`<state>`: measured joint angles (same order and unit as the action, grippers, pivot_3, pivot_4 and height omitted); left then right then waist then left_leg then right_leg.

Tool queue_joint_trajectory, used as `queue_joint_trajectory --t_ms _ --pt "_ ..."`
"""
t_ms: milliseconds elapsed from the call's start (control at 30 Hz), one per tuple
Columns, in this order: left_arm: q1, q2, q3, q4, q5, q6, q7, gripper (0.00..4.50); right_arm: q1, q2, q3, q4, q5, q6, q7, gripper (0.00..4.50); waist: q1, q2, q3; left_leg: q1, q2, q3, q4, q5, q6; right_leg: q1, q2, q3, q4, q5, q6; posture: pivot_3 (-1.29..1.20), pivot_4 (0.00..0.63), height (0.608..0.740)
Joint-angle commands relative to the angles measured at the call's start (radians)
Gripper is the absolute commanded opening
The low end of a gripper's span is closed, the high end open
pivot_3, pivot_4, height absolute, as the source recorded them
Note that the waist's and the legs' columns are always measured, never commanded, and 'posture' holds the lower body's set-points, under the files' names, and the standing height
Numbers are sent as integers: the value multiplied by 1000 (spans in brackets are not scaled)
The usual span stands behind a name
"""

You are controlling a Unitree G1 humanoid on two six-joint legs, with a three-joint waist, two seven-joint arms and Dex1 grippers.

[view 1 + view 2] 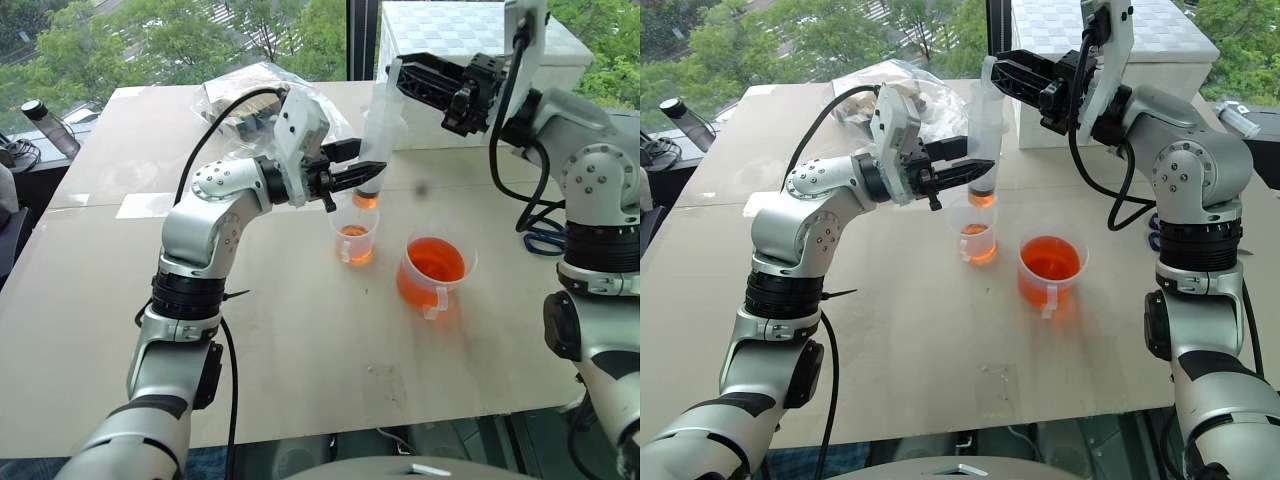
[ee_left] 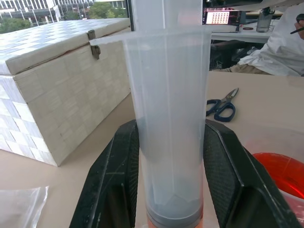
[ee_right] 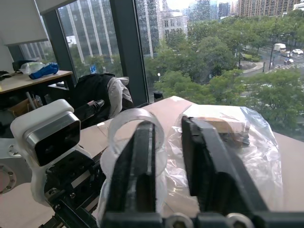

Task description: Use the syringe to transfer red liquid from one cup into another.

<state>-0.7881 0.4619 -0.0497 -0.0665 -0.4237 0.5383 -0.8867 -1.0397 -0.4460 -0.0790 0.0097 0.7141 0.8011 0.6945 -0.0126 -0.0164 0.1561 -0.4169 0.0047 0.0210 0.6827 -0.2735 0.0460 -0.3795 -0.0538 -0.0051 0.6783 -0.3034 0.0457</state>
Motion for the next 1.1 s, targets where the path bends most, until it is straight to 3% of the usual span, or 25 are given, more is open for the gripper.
queue_joint_trajectory --t_ms 33,600,1100 --pt "-27 -5 13 -25 -7 -36 -1 1392 -14 -12 -9 -32 2 4 12 26 0 0 0 0 0 0 0 0 0 0 0 0 0 0 0 0 150 740" --pt "-60 -10 26 -16 -9 -35 1 1392 93 -58 107 -156 -10 97 80 26 0 0 0 0 0 0 0 0 0 0 0 0 0 0 0 0 150 740" --pt "-58 18 37 -55 -23 -14 10 1392 88 6 73 -169 5 138 53 26 0 0 0 0 0 0 0 0 0 0 0 0 0 0 0 0 150 740"
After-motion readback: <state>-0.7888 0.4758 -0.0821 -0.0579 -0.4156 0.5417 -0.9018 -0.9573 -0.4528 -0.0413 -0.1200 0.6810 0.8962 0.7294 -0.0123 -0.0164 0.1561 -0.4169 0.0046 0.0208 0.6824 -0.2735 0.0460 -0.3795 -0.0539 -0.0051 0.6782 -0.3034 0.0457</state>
